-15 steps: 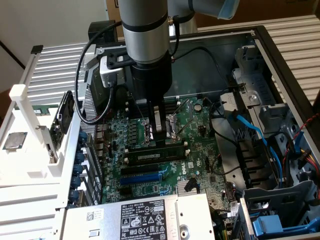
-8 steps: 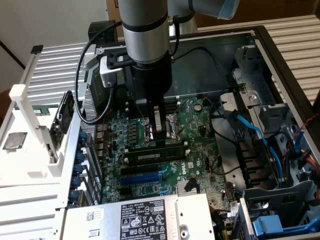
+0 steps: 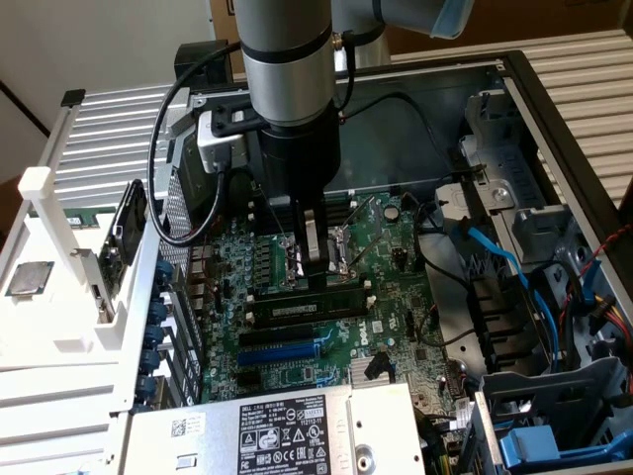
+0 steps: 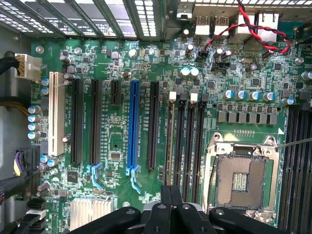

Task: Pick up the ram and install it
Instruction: 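Press down the ram until it locks into place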

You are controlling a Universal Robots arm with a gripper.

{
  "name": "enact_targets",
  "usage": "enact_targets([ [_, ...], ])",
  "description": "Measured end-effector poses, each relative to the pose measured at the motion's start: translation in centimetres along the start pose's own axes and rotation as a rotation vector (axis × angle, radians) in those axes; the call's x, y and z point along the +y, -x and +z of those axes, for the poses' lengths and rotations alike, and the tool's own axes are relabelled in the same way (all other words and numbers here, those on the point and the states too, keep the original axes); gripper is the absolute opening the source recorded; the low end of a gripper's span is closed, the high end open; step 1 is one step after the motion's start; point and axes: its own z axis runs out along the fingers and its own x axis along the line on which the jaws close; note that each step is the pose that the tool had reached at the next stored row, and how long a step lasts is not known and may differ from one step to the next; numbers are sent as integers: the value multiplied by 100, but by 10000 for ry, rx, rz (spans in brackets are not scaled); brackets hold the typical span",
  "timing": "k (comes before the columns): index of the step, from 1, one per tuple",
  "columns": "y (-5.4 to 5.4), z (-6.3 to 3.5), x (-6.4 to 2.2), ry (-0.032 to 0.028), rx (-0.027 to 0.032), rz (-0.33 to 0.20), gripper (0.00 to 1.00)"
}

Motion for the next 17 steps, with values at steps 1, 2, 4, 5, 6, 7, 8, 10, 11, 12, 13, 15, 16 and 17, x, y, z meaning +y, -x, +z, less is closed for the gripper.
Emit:
enact_targets([
  [1, 0, 0, 0, 0, -1, 0, 10],
  [2, 0, 0, 0, 0, -1, 0, 10],
  [4, 0, 0, 0, 0, -1, 0, 10],
  [5, 0, 0, 0, 1, 2, 0, 10],
  [6, 0, 0, 0, 1, 7, -1, 10],
  [7, 0, 0, 0, 2, 7, -1, 10],
  [8, 0, 1, 0, 12, 8, -2, 10],
  [10, 0, 2, -1, 157, 0, -4, 10],
  [11, 0, 2, -2, 282, -3, -10, 10],
  [12, 0, 2, -3, 386, -7, -13, 10],
  [13, 0, 2, -6, 441, -9, -15, 10],
  [15, 0, 2, -16, 469, -19, -16, 10],
  [16, 0, 3, -24, 476, -23, -16, 10],
  [17, 2, 3, -31, 480, -28, -16, 10],
])
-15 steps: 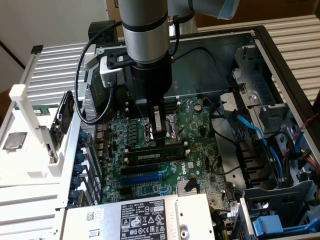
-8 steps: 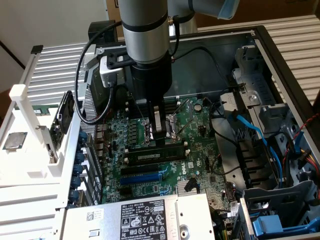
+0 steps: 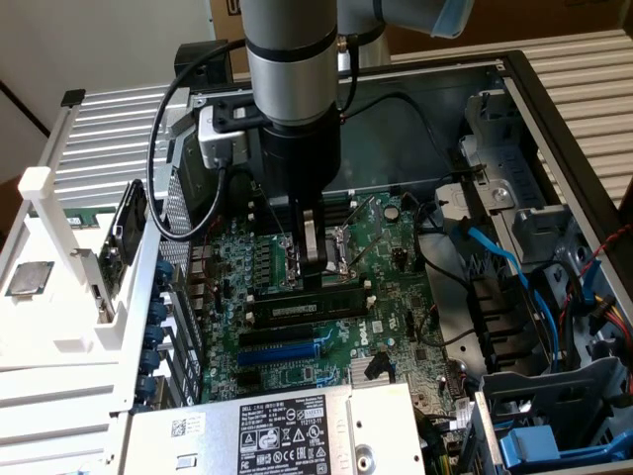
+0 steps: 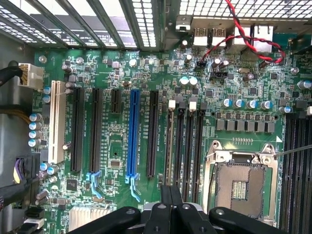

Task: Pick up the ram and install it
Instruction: 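Press down the ram until it locks into place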

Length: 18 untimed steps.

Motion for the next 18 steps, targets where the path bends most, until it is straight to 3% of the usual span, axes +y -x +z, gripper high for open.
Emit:
enact_targets([
  [7, 6, 6, -19, 120, -31, 23, 10],
  [14, 10, 39, -19, 188, -156, 84, 10],
  [15, 12, 46, -20, 253, -223, 126, 10],
  [18, 0, 50, -24, 329, -243, 139, 10],
])
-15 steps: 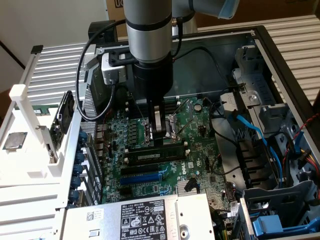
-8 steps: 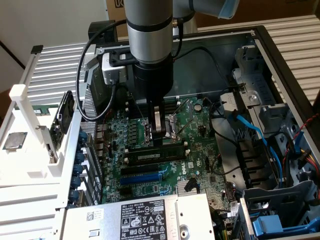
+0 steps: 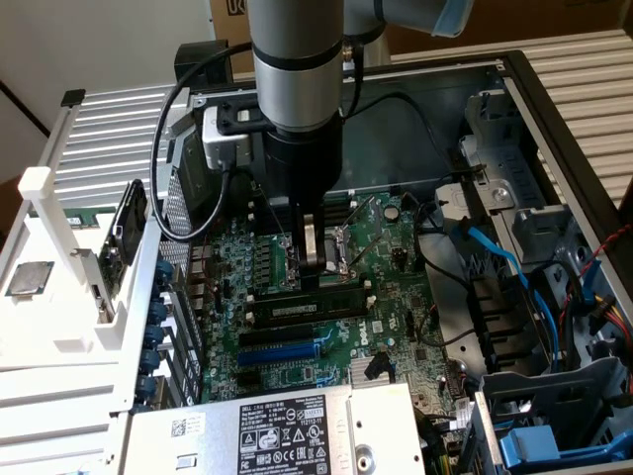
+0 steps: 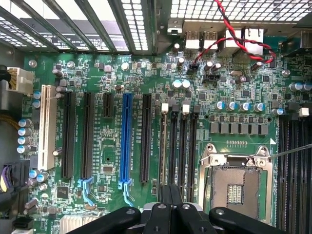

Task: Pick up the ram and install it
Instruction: 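Press down the ram until it locks into place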

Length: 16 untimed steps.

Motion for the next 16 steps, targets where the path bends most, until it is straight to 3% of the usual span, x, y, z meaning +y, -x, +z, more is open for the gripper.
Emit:
enact_targets([
  [5, -3, 17, -41, 26, -14, 27, 10],
  [16, -11, 57, -43, 52, -24, 56, 10],
])
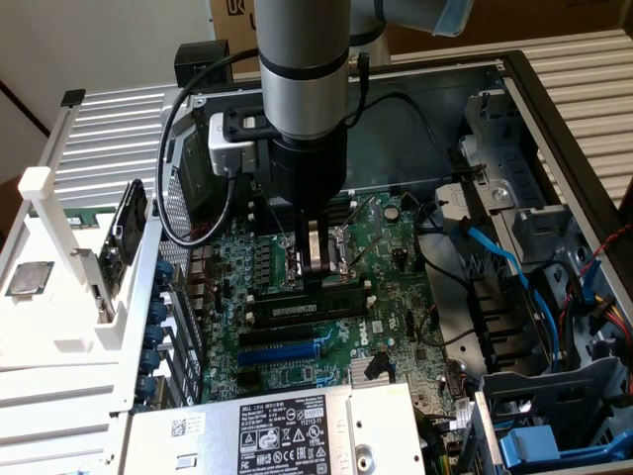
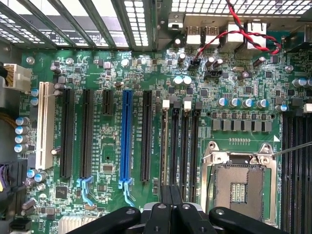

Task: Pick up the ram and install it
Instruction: 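Press down the ram until it locks into place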

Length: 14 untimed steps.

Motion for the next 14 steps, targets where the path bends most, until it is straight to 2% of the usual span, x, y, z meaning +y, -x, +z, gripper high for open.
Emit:
enact_targets([
  [8, 0, 48, -1, 6, -16, 7, 10],
  [14, -10, 51, -1, 37, -23, 7, 10],
])
